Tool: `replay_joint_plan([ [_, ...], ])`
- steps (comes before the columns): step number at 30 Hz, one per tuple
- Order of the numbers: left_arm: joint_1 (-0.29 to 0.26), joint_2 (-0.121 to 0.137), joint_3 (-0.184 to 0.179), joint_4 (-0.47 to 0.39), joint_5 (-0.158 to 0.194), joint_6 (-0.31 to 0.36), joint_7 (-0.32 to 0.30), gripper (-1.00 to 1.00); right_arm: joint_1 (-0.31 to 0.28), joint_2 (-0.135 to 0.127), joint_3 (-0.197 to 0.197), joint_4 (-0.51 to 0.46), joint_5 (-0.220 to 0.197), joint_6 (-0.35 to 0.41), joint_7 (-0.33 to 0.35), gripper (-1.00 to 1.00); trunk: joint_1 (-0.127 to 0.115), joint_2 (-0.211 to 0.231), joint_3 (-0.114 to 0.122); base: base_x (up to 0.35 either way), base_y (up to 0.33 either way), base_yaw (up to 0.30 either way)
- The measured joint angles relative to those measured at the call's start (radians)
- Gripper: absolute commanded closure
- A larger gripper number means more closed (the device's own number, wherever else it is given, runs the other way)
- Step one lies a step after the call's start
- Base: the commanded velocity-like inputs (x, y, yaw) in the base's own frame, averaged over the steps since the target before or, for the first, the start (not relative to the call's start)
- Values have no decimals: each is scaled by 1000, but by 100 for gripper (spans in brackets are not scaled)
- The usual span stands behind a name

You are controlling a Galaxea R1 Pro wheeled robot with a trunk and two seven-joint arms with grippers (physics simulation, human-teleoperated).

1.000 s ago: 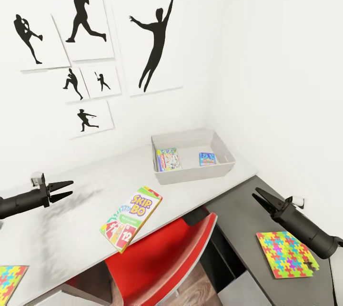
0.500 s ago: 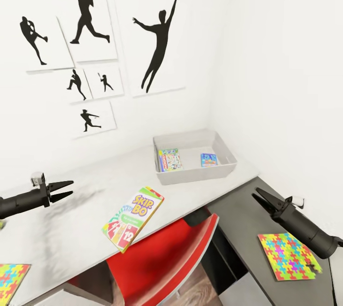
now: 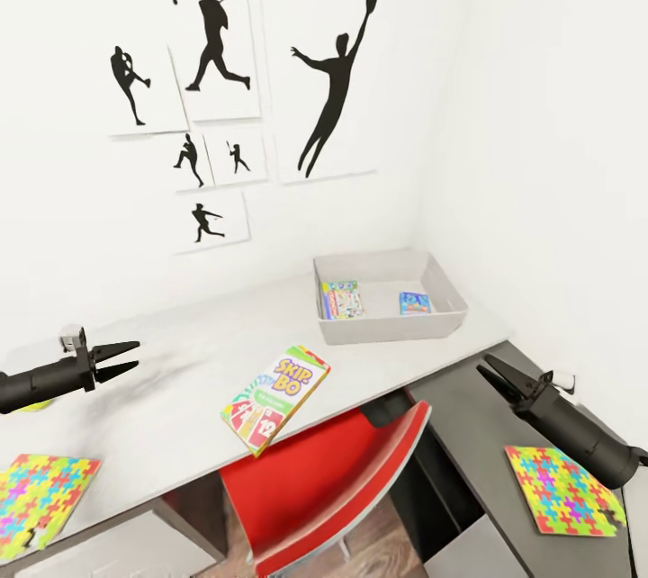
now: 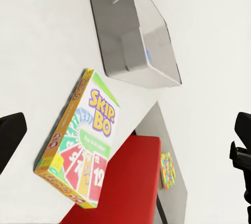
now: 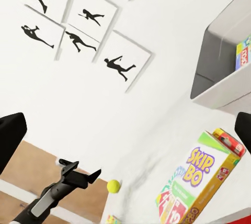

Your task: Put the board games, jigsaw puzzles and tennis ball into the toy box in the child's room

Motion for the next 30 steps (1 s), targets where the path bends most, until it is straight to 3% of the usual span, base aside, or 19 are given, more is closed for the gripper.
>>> replay_joint_plan([
  [14,0,-2,0,0,0,0,0,-100,6,-1,-2,0,2,-61,5,-100,0,0,21,-7,0,174],
  [30,0,-2,0,0,-1,0,0,-100,11,-1,0,0,2,-68,6,-100,0,0,45,0,0,175],
])
